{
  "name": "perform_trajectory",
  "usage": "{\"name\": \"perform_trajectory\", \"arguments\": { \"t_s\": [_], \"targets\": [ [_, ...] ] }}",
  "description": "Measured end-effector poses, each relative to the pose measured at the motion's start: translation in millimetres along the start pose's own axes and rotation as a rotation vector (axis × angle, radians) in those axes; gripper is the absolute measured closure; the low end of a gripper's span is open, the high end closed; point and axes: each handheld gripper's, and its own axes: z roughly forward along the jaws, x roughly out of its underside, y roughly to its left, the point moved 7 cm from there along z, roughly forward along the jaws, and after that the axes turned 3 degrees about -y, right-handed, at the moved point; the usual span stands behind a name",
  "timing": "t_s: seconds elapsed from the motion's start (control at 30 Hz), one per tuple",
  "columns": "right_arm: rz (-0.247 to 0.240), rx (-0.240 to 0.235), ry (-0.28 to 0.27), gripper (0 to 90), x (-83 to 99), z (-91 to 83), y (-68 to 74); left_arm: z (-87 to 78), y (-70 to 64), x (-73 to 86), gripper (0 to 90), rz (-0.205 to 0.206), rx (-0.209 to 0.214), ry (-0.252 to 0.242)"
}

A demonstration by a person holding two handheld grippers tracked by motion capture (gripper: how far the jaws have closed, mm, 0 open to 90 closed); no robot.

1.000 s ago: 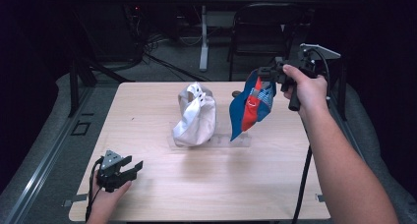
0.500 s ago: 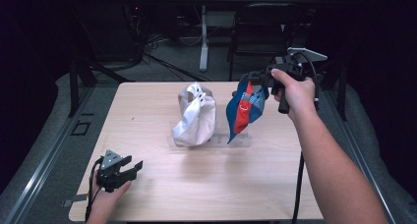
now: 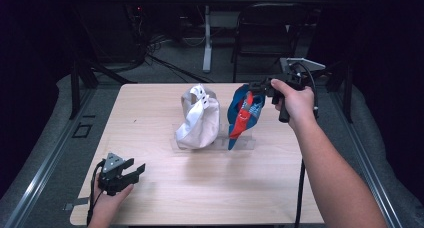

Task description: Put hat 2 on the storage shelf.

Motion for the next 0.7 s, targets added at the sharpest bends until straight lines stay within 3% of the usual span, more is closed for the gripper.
{"name": "perform_trajectory", "arguments": {
  "t_s": [0.37,0.43,0.7],
  "targets": [
    [-0.007,0.024,0.005,77.1,6.2,3.4,-10.4,-0.1,0.2,-0.2,49.5,0.005,-0.001,0.000],
    [-0.010,0.033,0.022,76.9,7.8,0.8,-12.4,0.1,0.1,-0.1,49.5,0.003,-0.001,0.000],
    [-0.038,0.060,0.003,72.0,7.8,-10.1,-16.6,2.8,-1.1,-1.2,49.5,-0.001,0.003,-0.014]
  ]
}}
